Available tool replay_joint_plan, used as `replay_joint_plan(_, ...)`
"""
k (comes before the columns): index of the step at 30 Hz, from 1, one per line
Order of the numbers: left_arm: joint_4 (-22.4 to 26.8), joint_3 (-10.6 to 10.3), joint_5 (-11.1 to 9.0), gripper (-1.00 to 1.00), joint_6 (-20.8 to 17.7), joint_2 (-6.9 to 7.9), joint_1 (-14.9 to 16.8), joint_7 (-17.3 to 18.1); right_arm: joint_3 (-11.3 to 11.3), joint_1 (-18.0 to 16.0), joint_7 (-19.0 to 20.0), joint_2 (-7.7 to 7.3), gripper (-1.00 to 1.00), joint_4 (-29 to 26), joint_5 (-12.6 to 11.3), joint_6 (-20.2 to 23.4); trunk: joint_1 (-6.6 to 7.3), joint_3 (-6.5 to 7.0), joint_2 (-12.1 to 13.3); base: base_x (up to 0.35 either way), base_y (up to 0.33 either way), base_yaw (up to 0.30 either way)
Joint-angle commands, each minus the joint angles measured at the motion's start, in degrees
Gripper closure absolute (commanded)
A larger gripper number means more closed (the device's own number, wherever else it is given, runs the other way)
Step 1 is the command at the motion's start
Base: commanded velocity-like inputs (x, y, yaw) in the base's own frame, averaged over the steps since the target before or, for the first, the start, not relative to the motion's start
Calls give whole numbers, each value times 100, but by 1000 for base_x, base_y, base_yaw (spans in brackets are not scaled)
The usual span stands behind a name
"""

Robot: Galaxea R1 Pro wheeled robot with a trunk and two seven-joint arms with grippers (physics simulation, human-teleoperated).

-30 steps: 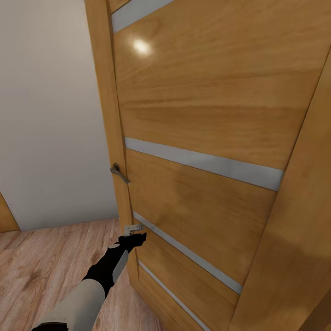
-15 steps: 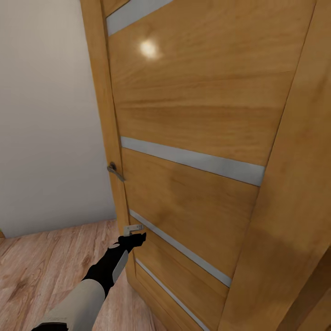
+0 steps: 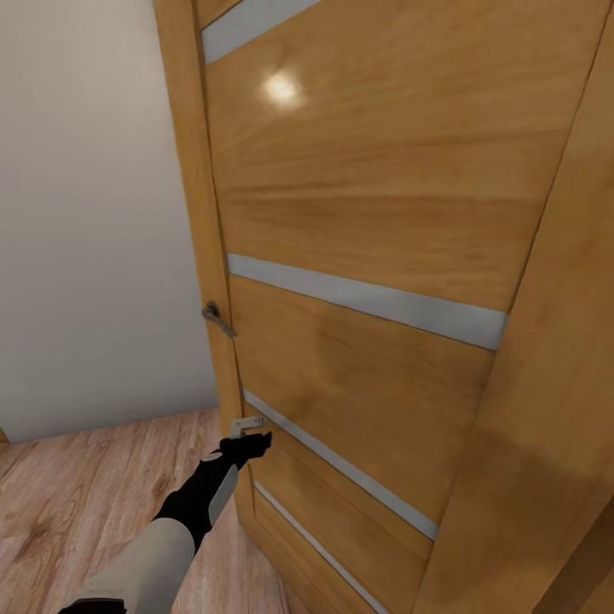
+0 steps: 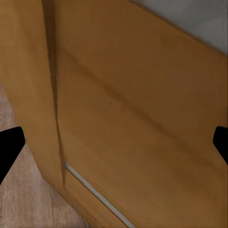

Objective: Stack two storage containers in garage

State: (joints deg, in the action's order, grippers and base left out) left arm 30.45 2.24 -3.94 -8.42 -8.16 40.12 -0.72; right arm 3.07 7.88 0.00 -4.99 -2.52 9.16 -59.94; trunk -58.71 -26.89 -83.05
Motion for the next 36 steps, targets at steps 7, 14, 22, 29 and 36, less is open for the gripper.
replay_joint_plan(7, 22, 22, -45, -100, -29, -2, 2, 1, 38, 3, 7, -2, -100, -12, -11, -6, -2, -4, -2, 58, 40, 0)
replay_joint_plan(14, 22, 22, -45, -100, -34, -2, 2, 1, 38, 3, 1, -2, -100, -12, -10, -6, -2, -4, -2, 4, 3, 0)
replay_joint_plan(22, 22, 22, -45, -100, -36, 0, 1, 1, 28, 3, 0, -2, -100, -12, -19, -6, -2, -4, -2, 0, 0, 0)
replay_joint_plan(29, 22, 22, -44, -100, -32, 6, 2, 1, 27, 3, 0, -2, -100, -12, -17, -6, -2, -4, -2, 0, 0, 0)
replay_joint_plan(36, 22, 22, -45, -100, -28, 4, 1, 1, 27, 3, 0, -2, -100, -12, -16, -6, -2, -4, -2, 0, 0, 0)
